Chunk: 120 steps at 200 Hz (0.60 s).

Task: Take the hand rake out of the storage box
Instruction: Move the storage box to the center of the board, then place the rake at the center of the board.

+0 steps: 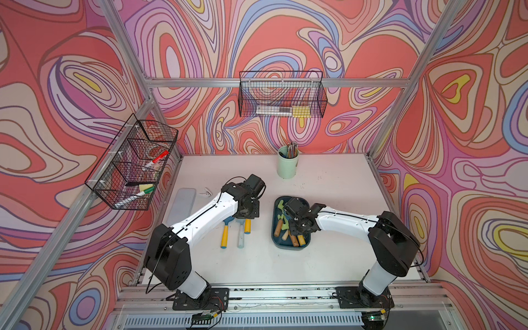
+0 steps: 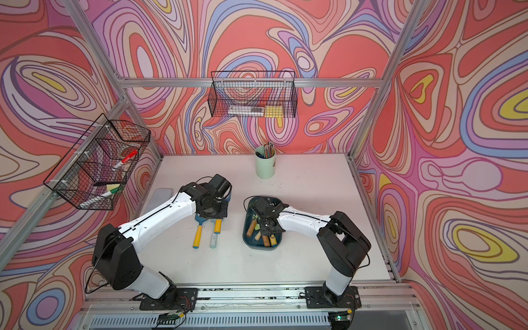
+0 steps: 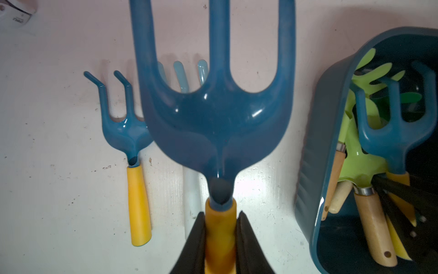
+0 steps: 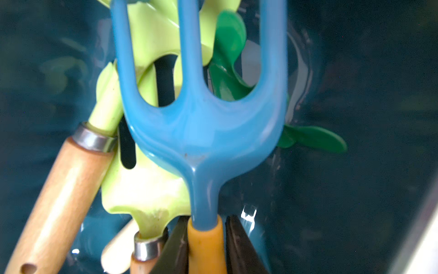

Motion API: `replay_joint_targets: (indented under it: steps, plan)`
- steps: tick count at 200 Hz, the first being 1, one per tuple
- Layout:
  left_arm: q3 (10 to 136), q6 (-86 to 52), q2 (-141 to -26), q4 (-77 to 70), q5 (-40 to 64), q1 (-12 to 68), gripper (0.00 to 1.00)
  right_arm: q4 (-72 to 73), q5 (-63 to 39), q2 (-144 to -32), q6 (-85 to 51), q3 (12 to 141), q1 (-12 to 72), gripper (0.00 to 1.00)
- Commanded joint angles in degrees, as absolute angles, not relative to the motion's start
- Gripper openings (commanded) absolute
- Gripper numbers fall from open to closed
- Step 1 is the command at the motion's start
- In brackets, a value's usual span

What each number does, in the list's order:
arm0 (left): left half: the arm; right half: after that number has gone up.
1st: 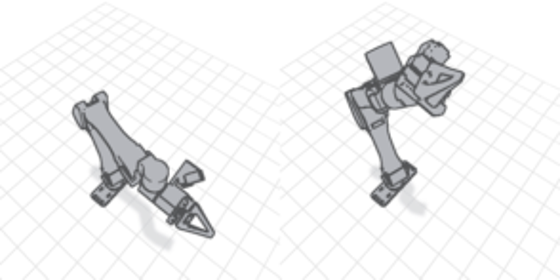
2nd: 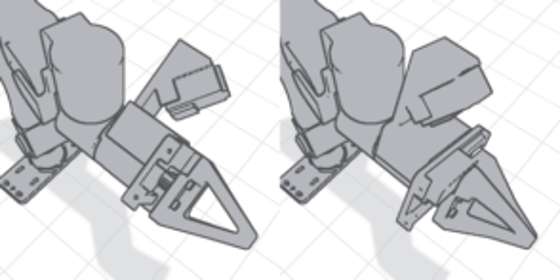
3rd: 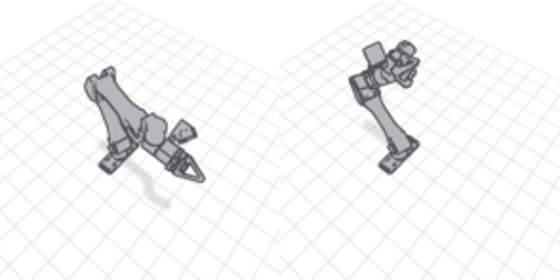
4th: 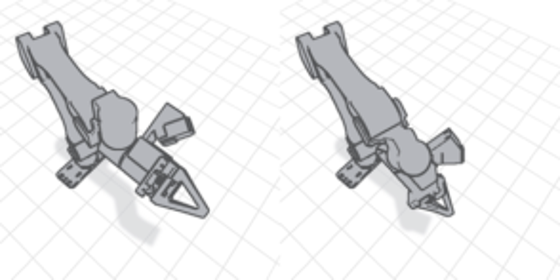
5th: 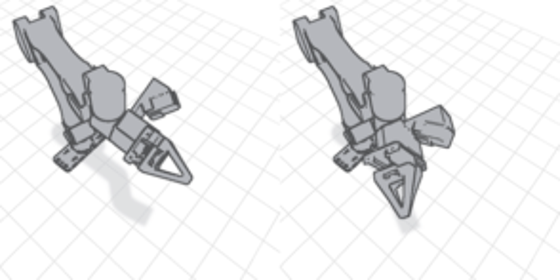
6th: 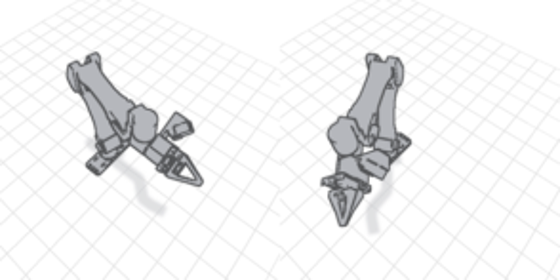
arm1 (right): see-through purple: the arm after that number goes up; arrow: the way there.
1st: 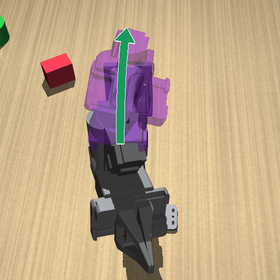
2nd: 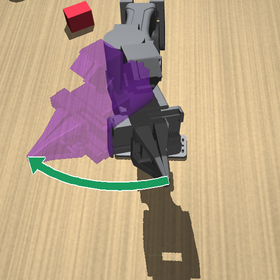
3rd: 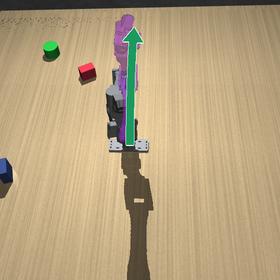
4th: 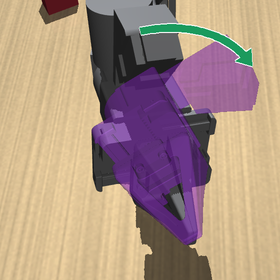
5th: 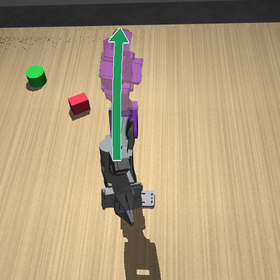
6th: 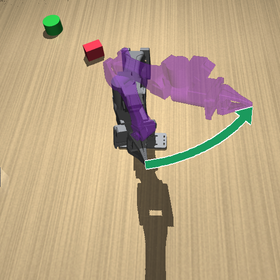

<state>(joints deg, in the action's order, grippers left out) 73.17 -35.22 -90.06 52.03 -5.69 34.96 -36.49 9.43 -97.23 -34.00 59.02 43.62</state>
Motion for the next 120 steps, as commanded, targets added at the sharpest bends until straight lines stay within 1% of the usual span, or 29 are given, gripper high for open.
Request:
replay_joint_targets:
  steps: [1, 19, 36, 56, 82, 120]
  plan:
    - [72.9, -37.1, -92.9, 49.8, -5.1, 37.2, 0.10, -37.8, 11.4, -95.3, -34.2, 57.2, 42.4, 0.26]
    - [72.6, -38.4, -95.0, 48.4, -4.3, 38.1, 0.10, -37.7, 11.0, -94.2, -33.3, 56.2, 41.6, 0.27]
    - [71.7, -39.7, -96.8, 46.9, -2.9, 38.2, 0.10, -37.9, 10.8, -93.4, -31.6, 56.1, 41.6, 0.30]
    - [69.8, -41.7, -98.2, 45.0, -2.0, 38.3, 0.10, -37.3, 10.7, -91.6, -30.2, 56.0, 41.6, 0.38]
    - [66.7, -43.8, -99.2, 42.2, -1.6, 38.4, 0.10, -36.1, 10.9, -88.4, -29.0, 56.5, 41.6, 0.52]
    - [65.1, -44.2, -100.5, 40.6, -2.0, 38.5, 0.10, -33.9, 8.8, -83.7, -27.5, 58.2, 41.6, 0.59]
